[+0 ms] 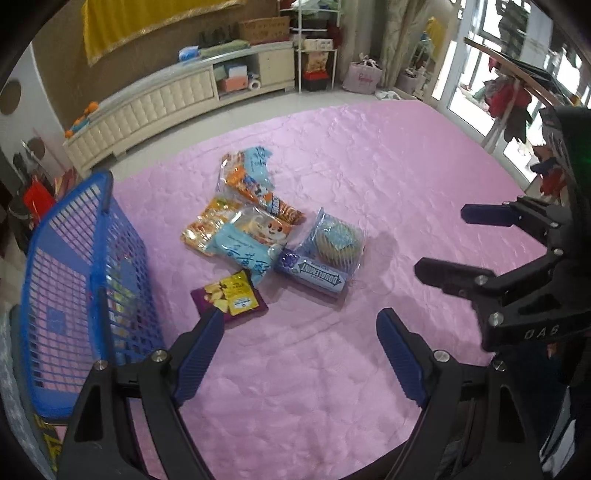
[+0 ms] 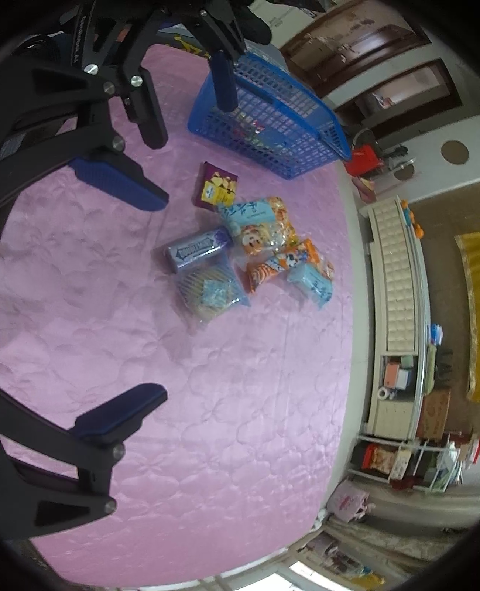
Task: Organize snacks
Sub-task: 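Move both tools back over the remaining snack pile, then grasp the blue striped snack pouch with the right tool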
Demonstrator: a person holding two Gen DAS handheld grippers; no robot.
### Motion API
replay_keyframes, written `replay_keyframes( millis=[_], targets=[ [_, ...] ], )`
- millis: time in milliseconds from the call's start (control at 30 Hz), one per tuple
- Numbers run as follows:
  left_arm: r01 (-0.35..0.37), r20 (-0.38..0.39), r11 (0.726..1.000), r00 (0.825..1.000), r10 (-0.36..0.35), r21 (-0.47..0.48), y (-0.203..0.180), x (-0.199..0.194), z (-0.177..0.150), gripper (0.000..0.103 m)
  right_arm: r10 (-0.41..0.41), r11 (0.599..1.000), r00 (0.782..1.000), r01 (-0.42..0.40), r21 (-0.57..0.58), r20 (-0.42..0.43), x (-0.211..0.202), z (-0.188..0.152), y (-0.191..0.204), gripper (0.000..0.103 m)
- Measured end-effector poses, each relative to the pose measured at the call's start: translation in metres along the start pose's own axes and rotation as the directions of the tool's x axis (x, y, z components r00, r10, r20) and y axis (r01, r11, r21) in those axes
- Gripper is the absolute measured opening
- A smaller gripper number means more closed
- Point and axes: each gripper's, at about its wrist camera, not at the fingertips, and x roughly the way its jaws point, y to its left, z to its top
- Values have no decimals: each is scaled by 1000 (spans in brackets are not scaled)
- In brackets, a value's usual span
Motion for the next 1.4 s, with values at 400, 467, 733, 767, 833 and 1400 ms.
replay_keyframes(
  millis=[400, 467, 733, 767, 833, 1400],
  targets=[
    [-40, -67, 994, 997, 33, -101, 19, 51, -1, 83, 5, 992, 997, -14, -128, -74, 64, 19, -12, 85],
    [-52, -70, 993, 996, 45, -103, 22, 56, 0, 83, 14, 991, 996, -25, -130, -87, 75, 21, -13, 85],
    [-62, -93, 986, 994, 48, -153, 40, 75, 4, 83, 22, 983, 996, -38, -178, -90, 106, 27, -7, 84],
    [-65, -98, 986, 994, 51, -150, 41, 77, 5, 83, 20, 982, 995, -38, -187, -101, 112, 26, -6, 83],
    [-64, -101, 987, 994, 49, -150, 42, 80, 6, 83, 22, 979, 993, -45, -198, -116, 121, 24, -5, 82],
    [-76, -128, 972, 991, 48, -223, 51, 97, 27, 83, 54, 990, 998, -58, -131, -39, 111, 32, -20, 59]
  ],
)
